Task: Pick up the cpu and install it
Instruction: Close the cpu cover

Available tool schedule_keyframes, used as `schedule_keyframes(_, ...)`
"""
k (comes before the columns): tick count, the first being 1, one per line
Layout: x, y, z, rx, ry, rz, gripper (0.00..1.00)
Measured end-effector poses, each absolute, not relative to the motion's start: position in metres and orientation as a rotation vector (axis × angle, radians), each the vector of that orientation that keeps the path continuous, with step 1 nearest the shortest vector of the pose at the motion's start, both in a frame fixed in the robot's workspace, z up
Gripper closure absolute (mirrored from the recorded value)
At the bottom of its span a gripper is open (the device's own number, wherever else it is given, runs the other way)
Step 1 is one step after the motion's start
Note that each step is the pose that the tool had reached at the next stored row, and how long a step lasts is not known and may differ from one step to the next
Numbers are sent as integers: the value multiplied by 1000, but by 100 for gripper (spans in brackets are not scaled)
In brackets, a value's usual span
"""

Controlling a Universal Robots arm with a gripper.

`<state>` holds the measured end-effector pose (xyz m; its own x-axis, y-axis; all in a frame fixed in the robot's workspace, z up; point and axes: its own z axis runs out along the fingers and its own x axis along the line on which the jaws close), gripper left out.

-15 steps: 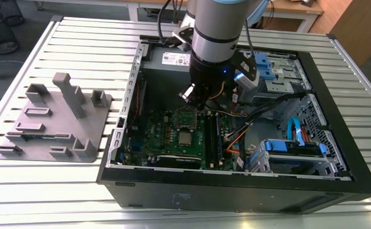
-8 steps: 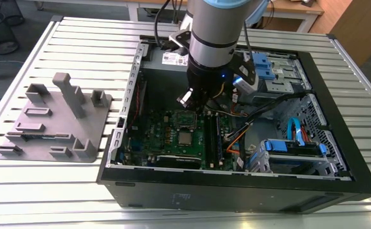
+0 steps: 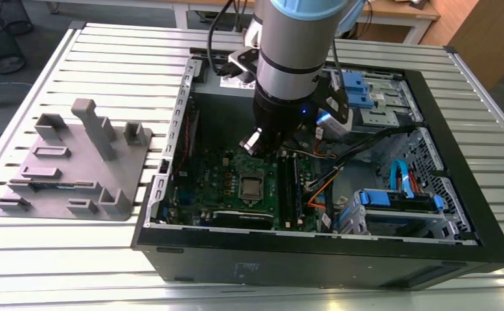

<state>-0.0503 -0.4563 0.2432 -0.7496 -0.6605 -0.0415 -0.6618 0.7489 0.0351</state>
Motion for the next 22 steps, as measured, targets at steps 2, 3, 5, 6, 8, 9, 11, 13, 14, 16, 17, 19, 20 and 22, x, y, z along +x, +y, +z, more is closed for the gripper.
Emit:
schedule_keyframes(2, -51, -459, 243, -1104, 2912, 74, 89)
schedule_keyframes(3, -51, -460, 243, -1104, 2912, 73, 89)
schedule_keyframes(5, -51, -460, 243, -1105, 2912, 72, 89)
schedule_keyframes(6, -50, -460, 243, -1105, 2913, 71, 89)
schedule_keyframes(8, -50, -459, 243, -1105, 2913, 70, 89)
schedule_keyframes(9, -50, -458, 243, -1105, 2913, 70, 89)
schedule_keyframes(11, -50, -455, 243, -1106, 2913, 68, 89)
schedule_keyframes(13, -50, -454, 243, -1107, 2915, 62, 89)
schedule_keyframes(14, -50, -454, 242, -1108, 2915, 59, 89)
schedule_keyframes(16, -50, -454, 242, -1110, 2916, 54, 89)
schedule_keyframes(17, -50, -454, 242, -1113, 2916, 51, 89)
schedule_keyframes(19, -50, -454, 242, -1121, 2917, 43, 89)
schedule_keyframes(20, -50, -454, 242, -1124, 2917, 40, 89)
schedule_keyframes(22, -50, -454, 242, -1124, 2917, 39, 89)
